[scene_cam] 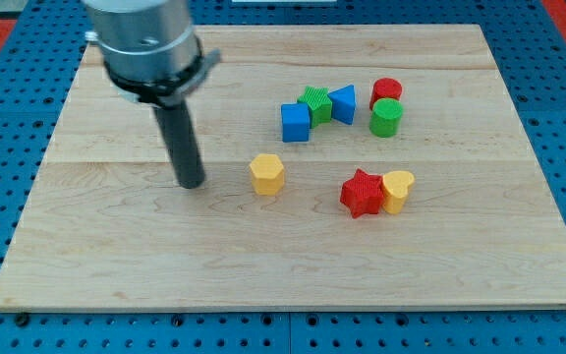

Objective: Move the yellow hexagon closer to the blue cube

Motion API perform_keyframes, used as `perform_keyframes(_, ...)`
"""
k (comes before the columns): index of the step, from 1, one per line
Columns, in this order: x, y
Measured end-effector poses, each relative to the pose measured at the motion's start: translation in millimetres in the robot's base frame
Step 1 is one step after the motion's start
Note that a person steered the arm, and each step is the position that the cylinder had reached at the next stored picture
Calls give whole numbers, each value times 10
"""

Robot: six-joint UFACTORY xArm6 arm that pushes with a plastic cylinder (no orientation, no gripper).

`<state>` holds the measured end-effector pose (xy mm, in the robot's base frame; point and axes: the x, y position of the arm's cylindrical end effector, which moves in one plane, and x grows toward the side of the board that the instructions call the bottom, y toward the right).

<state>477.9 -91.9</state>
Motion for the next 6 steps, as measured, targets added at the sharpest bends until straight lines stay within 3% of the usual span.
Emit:
perform_keyframes(3,-28,827)
perform_keyframes(5,288,810)
perform_keyframes(6,292,1121)
